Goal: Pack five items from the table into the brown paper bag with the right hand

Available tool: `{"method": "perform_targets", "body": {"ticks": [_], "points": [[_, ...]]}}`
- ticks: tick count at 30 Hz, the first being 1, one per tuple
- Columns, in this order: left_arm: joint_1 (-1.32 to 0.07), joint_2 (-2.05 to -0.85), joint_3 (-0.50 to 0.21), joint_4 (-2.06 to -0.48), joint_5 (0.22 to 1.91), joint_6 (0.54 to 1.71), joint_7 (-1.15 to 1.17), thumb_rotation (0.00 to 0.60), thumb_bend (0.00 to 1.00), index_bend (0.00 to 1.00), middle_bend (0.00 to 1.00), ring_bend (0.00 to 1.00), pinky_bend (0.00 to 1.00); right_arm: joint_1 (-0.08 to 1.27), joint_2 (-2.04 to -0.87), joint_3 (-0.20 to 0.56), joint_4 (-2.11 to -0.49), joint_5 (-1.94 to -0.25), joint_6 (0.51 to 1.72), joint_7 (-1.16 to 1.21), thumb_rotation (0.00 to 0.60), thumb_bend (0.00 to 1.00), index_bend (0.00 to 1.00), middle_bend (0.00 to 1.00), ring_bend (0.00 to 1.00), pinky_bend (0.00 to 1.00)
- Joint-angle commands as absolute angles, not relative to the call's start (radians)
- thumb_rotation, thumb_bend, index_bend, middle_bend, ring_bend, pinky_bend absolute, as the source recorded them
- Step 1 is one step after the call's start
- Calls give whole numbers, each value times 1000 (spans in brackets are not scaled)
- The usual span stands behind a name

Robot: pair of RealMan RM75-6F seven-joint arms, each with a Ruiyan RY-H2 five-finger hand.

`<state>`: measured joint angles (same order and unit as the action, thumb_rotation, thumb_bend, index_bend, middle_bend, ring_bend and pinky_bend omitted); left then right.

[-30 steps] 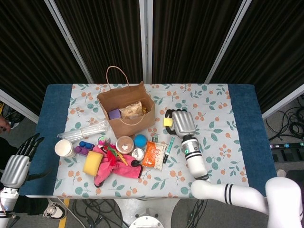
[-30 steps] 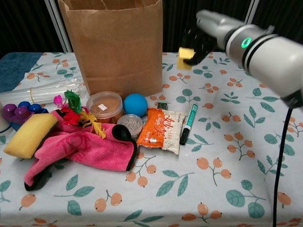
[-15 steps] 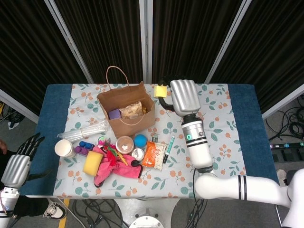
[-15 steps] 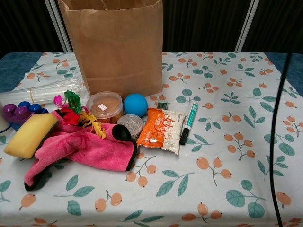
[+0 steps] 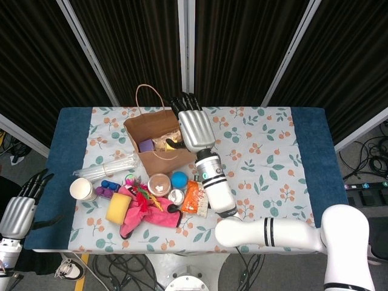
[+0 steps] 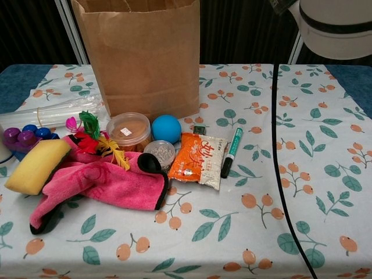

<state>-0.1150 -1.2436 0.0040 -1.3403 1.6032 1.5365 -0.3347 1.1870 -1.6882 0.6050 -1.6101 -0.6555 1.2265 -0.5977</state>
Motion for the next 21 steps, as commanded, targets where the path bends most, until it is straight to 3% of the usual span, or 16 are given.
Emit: {"method": "perform_targets", "body": {"ticks": [1,6,9,16,21], "points": [[-115,-1246,6,-1341,1606,1536,-334,600,61,111,100,63,159,1167,-1671,595,-1618,-701,1220,-547,600,0,18,45,0,0],[-111,-1248,12,-1344,1609,1537,-328,600,60,111,99,63,158,1095,-1583,581,-1755,-771,1275,-523,600,0,14,57,0,0],[-113,-1249,13,-1349,1612,1536,-324,600,60,111,100,63,158,1005,-1476,534,-1881,-863,1328,-521,600,0,14,102,0,0],[-128,-1258,16,-1363,1628,1523,-305,600,61,111,100,62,159,724,-1190,322,-2087,-994,1377,-462,600,0,14,163,0,0],[-141,-1261,15,-1372,1636,1511,-284,600,61,111,100,62,159,576,-1042,139,-2088,-1100,1337,-409,600,0,63,141,0,0]]}}
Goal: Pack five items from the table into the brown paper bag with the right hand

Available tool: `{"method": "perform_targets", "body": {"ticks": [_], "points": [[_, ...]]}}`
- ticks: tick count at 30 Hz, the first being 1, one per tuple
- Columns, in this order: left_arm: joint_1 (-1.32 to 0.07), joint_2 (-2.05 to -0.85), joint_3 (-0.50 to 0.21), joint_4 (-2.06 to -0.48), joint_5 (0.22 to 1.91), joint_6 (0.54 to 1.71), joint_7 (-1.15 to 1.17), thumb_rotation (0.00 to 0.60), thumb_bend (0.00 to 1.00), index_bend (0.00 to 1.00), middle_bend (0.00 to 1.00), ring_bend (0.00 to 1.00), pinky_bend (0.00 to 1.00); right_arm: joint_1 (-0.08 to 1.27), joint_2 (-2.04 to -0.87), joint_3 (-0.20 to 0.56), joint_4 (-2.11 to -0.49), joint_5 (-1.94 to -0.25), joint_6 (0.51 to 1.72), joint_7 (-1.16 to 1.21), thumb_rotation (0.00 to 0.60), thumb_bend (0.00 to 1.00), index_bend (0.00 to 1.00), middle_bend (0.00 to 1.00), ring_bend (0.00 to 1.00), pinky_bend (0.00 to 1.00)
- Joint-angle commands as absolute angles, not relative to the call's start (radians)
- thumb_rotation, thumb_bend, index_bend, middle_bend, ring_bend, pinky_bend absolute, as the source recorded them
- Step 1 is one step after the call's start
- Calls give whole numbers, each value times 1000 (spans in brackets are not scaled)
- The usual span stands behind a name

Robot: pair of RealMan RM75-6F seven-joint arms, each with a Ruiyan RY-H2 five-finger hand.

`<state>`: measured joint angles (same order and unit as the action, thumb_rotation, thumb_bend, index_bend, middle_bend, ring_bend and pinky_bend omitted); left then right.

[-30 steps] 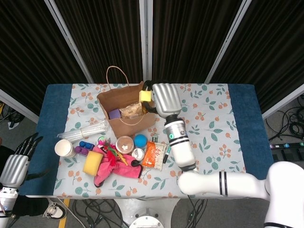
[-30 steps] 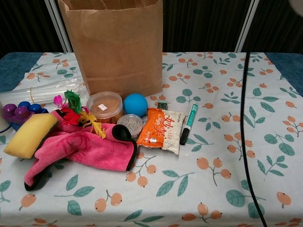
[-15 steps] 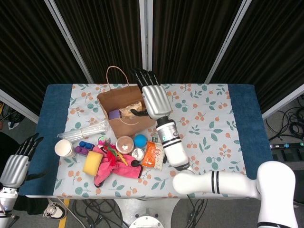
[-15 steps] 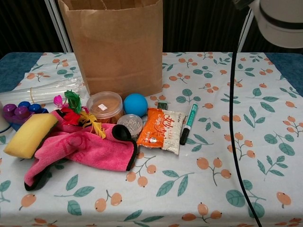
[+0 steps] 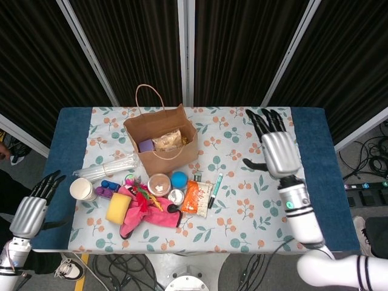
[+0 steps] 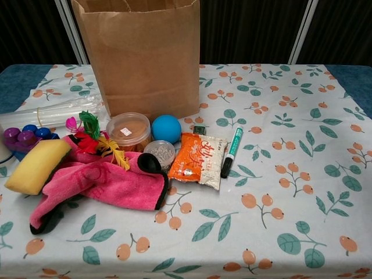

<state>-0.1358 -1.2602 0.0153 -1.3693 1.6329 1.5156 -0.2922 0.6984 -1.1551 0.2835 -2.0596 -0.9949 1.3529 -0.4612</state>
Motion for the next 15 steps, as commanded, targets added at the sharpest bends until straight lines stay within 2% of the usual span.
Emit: {"method": "perform_targets", "body": {"ticks": [1,4,7,11,15], "points": [[-143,-1261,15,-1375,1637,1509,-279,600,60,111,100,62,159,541,-1025,92,-2063,-1150,1338,-394,600,0,64,139,0,0],[-148,-1262,13,-1379,1638,1505,-260,600,60,111,100,63,159,451,-1021,-19,-1959,-1282,1365,-360,600,0,65,119,0,0],[-152,-1264,12,-1378,1640,1503,-240,600,60,111,100,63,159,357,-1081,-85,-1789,-1382,1445,-323,600,0,63,94,0,0],[-155,-1262,12,-1380,1644,1504,-220,600,60,111,99,62,159,257,-1170,-109,-1583,-1424,1535,-243,600,0,34,63,0,0],[-159,-1251,10,-1381,1656,1516,-192,600,60,111,99,63,158,188,-1216,-104,-1462,-1463,1621,-165,600,0,8,41,0,0]]}}
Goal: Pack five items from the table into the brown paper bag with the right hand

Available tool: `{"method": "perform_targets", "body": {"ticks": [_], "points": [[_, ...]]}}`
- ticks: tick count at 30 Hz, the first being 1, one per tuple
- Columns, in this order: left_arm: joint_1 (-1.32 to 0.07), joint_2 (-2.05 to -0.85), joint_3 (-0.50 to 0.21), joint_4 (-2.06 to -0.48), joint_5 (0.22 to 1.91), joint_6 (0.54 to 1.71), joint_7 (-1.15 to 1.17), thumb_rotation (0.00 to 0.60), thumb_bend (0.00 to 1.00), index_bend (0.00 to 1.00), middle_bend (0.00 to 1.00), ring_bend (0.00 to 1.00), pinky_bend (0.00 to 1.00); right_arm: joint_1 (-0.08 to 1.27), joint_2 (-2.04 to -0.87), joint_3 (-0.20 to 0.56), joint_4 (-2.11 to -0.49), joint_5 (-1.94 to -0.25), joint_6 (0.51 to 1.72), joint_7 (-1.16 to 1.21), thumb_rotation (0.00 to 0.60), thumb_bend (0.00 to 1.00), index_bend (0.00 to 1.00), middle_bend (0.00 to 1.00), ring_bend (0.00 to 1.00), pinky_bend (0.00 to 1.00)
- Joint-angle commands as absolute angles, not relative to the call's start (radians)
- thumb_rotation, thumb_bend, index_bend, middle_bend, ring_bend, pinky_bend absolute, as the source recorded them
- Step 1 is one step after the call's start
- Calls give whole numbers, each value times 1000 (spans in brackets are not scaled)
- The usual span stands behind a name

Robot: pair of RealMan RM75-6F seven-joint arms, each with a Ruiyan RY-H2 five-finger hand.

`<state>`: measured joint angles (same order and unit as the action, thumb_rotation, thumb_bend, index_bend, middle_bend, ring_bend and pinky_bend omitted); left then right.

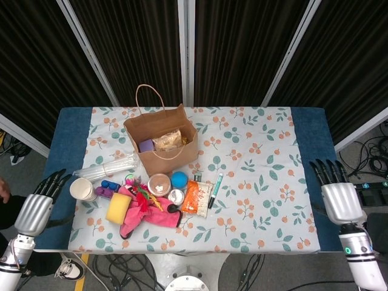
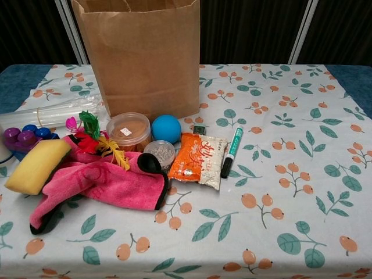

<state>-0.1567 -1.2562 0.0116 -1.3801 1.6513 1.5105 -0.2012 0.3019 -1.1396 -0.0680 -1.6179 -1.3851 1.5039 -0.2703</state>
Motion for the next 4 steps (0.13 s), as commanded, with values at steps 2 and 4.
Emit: {"method": "perform_targets", "body": {"ticks": [2,4], "points": [[-159,-1247,7,-1381,1651,1518,-191,600,60,111,99,63,159,165,-1226,-94,-1427,-1484,1658,-141,600,0,7,37,0,0],[-158,-1245,5,-1380,1644,1517,-192,600,60,111,100,63,158,152,-1232,-85,-1410,-1496,1675,-134,600,0,7,36,0,0]]}}
